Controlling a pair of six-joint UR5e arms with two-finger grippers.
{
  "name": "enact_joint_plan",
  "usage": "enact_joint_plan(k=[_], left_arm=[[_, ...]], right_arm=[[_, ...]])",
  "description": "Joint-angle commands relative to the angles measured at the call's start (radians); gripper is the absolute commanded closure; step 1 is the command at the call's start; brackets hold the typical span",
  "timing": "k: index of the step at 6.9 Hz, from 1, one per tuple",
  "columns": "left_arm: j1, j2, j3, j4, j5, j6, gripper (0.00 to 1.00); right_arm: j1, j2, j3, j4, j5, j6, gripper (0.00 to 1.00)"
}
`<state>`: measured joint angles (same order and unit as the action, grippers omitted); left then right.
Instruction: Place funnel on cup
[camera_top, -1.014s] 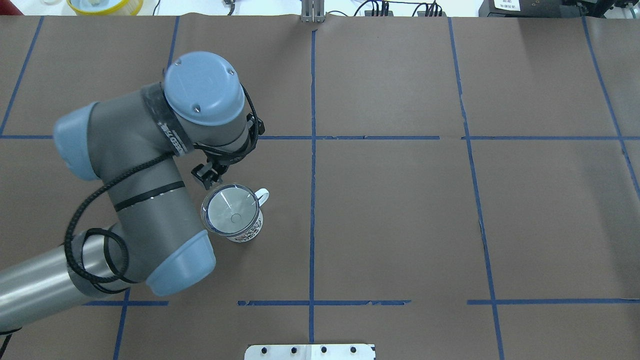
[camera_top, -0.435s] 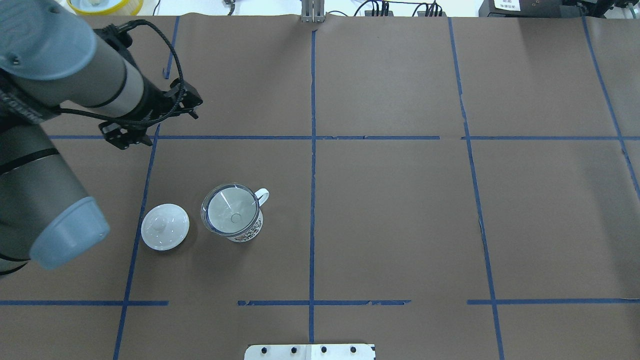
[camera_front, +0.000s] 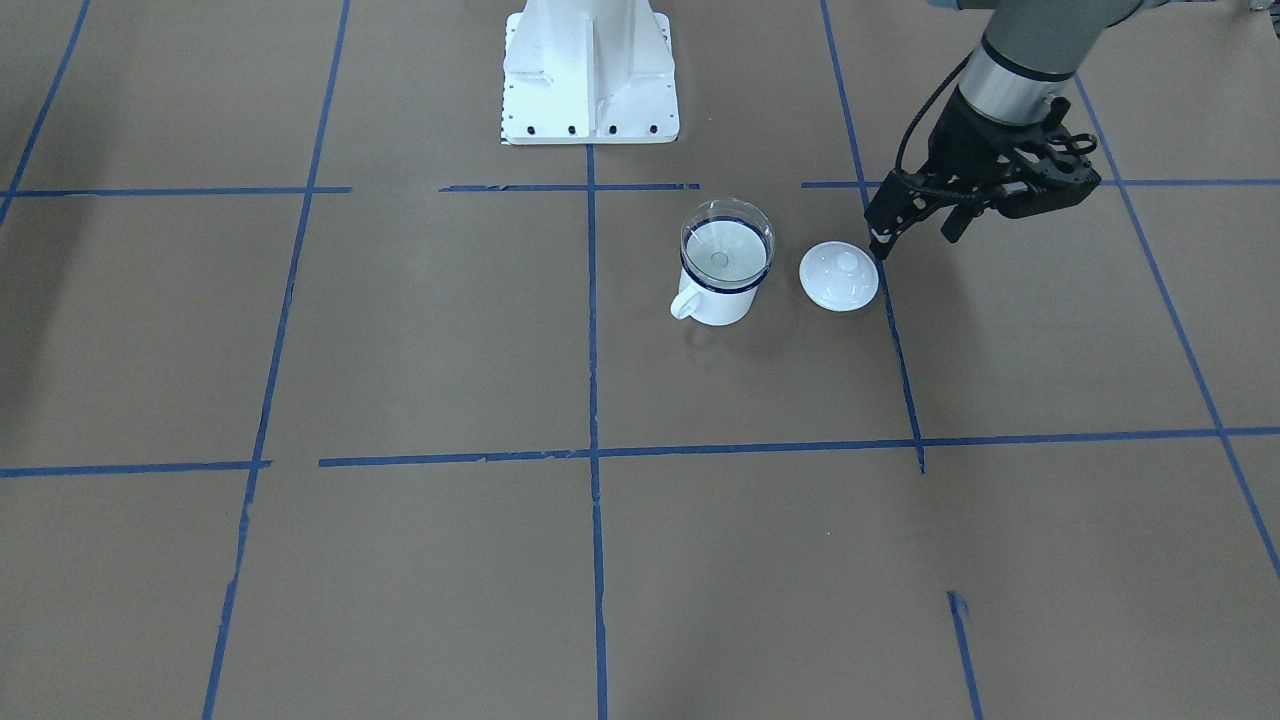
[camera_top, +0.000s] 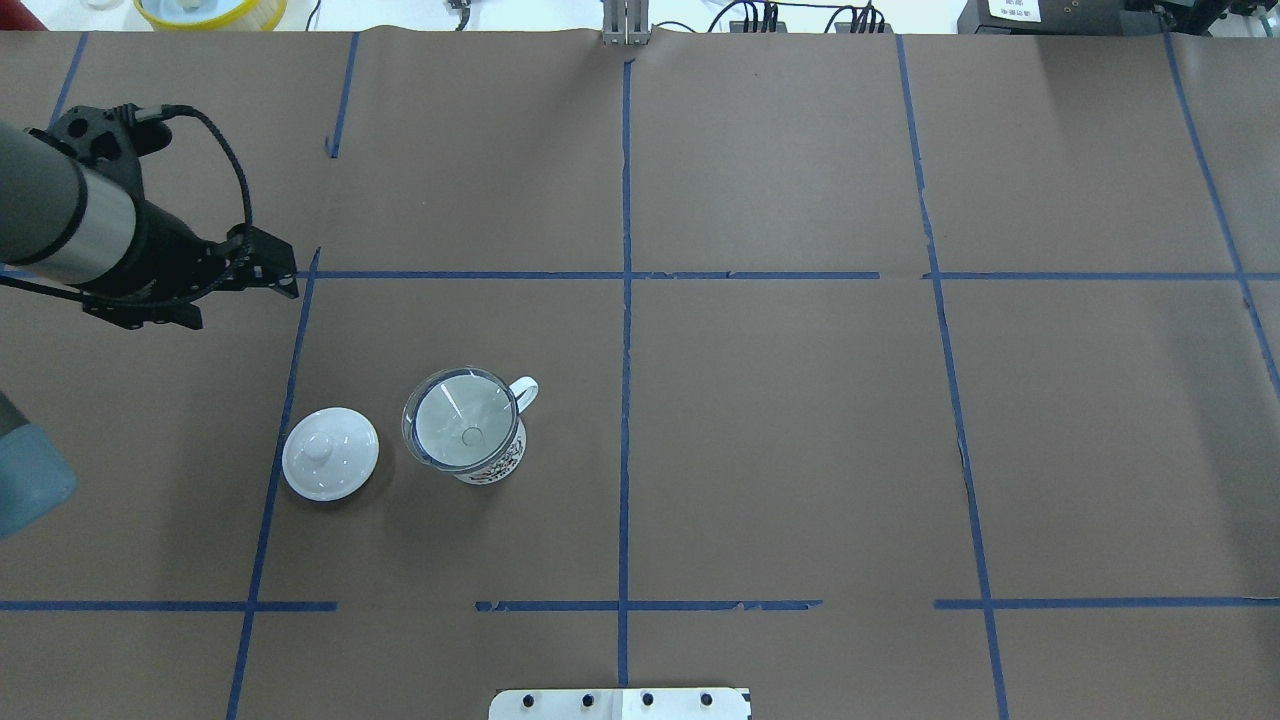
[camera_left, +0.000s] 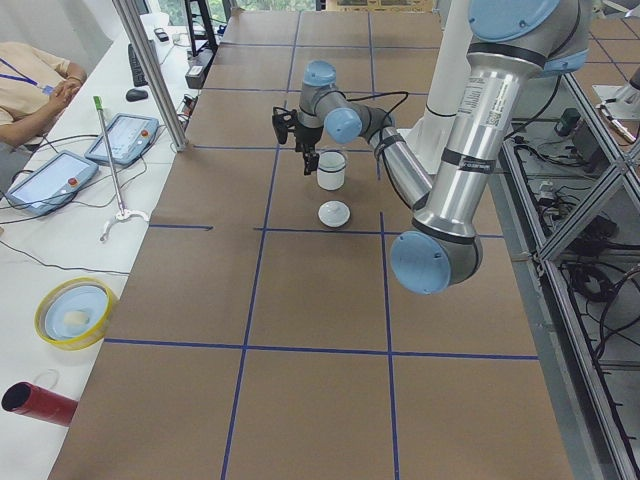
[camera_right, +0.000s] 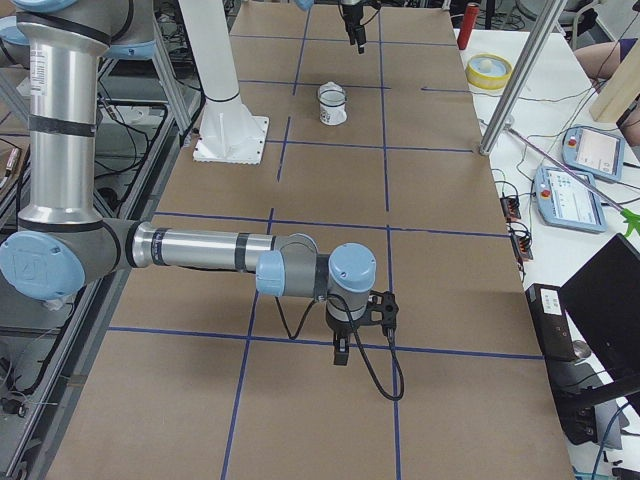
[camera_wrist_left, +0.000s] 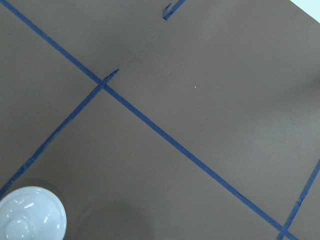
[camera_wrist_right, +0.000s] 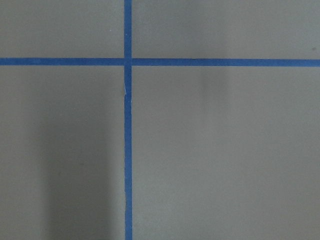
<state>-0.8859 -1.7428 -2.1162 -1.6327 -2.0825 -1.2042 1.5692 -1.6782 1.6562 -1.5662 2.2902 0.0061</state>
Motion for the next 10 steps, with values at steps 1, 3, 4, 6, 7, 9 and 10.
enact_joint_plan(k=[1,3,4,6,7,9,10], left_arm=[[-0.170,0.145,0.018,-0.055,-0.091,0.336,0.00],[-0.385,0.283,0.056,-0.044,-0.189,0.735,0.00],[-0.475,0.296,0.103,-0.035,-0.192,0.829,0.00],[-0.618,0.290,0.195,0.107,-0.197,1.152,0.00],[-0.742,0.278,0.276,0.137,-0.200,1.336,0.00],[-0.786,0.276,0.344,0.154,-0.211,1.391,0.00],[-0.786,0.276,0.349,0.160,-0.284,1.388,0.00]], right_arm=[[0.000,0.000,-0.001,0.000,0.000,0.000,0.00],[0.000,0.000,0.001,0.000,0.000,0.000,0.00],[0.000,0.000,0.001,0.000,0.000,0.000,0.00],[0.000,0.000,0.001,0.000,0.000,0.000,0.00],[0.000,0.000,0.001,0.000,0.000,0.000,0.00],[0.000,0.000,0.001,0.000,0.000,0.000,0.00],[0.000,0.000,0.001,0.000,0.000,0.000,0.00]])
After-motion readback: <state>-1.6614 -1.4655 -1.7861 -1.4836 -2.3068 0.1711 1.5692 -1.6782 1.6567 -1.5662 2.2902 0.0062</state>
